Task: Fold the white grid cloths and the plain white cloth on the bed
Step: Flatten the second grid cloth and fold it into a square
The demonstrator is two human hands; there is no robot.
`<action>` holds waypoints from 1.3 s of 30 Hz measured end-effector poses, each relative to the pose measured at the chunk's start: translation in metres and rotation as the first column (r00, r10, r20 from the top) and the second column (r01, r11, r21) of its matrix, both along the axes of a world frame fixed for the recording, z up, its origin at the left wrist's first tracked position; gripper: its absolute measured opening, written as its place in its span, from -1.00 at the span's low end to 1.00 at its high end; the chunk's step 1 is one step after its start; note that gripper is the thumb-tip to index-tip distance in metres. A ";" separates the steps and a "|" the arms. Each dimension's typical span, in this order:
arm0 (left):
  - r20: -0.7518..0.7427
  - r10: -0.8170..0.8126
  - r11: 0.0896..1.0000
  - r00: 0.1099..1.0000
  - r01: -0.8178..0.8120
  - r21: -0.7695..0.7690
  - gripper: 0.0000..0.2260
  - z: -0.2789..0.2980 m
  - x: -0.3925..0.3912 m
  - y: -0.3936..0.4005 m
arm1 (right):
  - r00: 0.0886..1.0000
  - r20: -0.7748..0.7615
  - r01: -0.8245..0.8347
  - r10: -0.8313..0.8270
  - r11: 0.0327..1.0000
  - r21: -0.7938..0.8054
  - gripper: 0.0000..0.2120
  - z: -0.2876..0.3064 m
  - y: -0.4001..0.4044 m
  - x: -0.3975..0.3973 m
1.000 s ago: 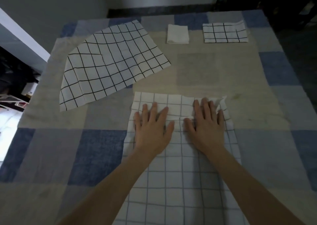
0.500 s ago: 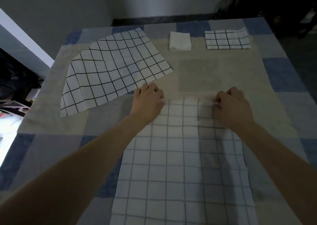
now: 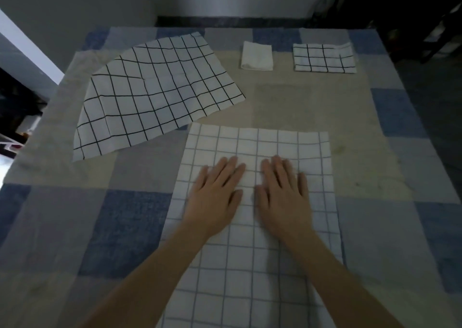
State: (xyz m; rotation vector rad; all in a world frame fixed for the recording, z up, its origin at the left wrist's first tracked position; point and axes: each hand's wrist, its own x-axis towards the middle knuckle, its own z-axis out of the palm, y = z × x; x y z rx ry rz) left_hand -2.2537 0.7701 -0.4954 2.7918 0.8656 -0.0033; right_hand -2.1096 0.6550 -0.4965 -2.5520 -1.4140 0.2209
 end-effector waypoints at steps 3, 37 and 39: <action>-0.058 0.113 0.994 0.992 -0.112 0.018 -0.44 0.002 -0.021 0.029 | 0.977 0.065 0.207 -0.202 0.975 -0.083 -0.40 0.000 -0.023 0.038; -0.028 0.310 0.946 0.950 -0.311 -0.095 -0.47 0.024 -0.161 -0.170 | 0.970 0.009 0.244 -0.244 0.970 -0.023 -0.45 0.018 -0.204 -0.088; -0.059 0.199 0.973 0.978 -0.204 -0.110 -0.48 0.025 -0.158 -0.183 | 0.995 -0.025 0.098 -0.098 0.995 0.031 -0.45 0.019 -0.182 -0.119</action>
